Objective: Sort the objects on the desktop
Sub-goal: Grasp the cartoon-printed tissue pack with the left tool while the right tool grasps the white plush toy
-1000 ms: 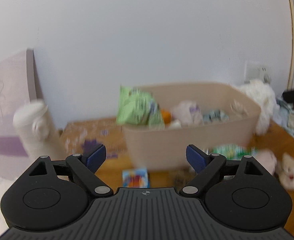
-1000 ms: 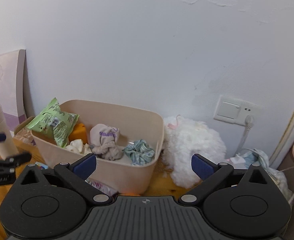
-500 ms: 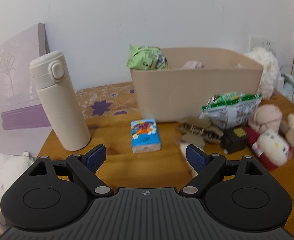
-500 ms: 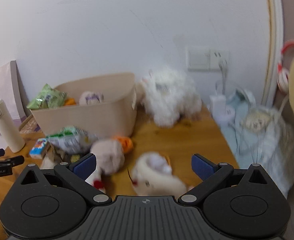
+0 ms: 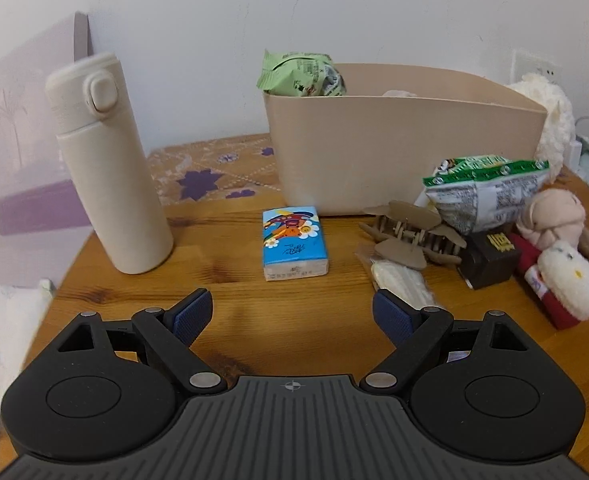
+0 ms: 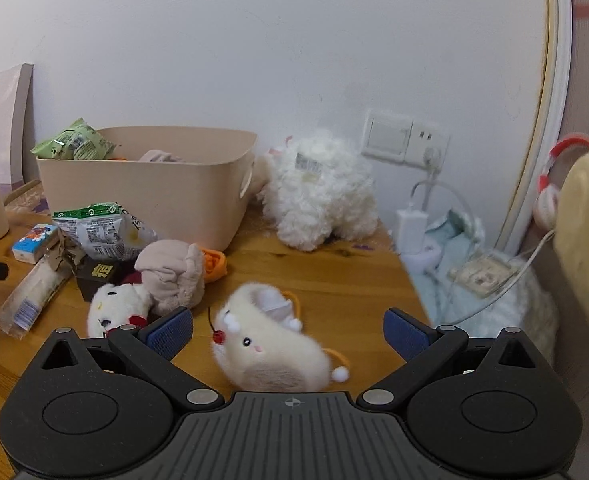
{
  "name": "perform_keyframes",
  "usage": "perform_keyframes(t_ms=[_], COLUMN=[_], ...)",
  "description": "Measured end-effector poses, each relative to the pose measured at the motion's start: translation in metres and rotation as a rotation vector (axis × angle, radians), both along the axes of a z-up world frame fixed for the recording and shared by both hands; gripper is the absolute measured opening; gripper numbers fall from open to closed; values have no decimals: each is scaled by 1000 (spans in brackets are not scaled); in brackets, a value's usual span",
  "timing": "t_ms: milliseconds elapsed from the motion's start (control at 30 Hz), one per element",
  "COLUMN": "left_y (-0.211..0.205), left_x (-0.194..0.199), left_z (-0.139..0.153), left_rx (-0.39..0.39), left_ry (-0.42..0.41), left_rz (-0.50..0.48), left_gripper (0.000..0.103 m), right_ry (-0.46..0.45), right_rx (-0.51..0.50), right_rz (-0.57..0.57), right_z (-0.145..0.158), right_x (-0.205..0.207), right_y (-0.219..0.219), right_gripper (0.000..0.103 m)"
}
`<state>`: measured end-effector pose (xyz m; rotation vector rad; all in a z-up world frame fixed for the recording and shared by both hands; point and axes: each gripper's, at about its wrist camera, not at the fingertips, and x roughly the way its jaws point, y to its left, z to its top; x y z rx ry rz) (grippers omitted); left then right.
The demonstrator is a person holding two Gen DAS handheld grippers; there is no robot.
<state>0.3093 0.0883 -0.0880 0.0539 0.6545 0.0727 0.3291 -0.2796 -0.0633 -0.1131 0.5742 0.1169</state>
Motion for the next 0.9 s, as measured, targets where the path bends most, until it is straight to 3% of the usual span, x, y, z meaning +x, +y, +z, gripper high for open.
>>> perform_keyframes(t_ms=[233, 533, 700, 833, 900], left_y=[3, 15, 11, 17, 18], left_x=[26, 65, 78, 82, 81], left_z=[-12, -31, -34, -35, -34], left_rx=[12, -53, -15, -61, -67], left_ry=[19, 28, -8, -4, -12], left_rz=[11, 45, 40, 48, 47], left_gripper=[89, 89, 89, 87, 73], right_ry=[50, 66, 85, 102, 108], right_rx=[-84, -128, -157, -133, -119], right_rz=[13, 38, 47, 53, 55], right_z=[-26, -43, -48, -52, -51], right_x=[23, 40, 47, 50, 49], right_y=[13, 26, 31, 30, 28], right_gripper=[103, 102, 91, 82, 77])
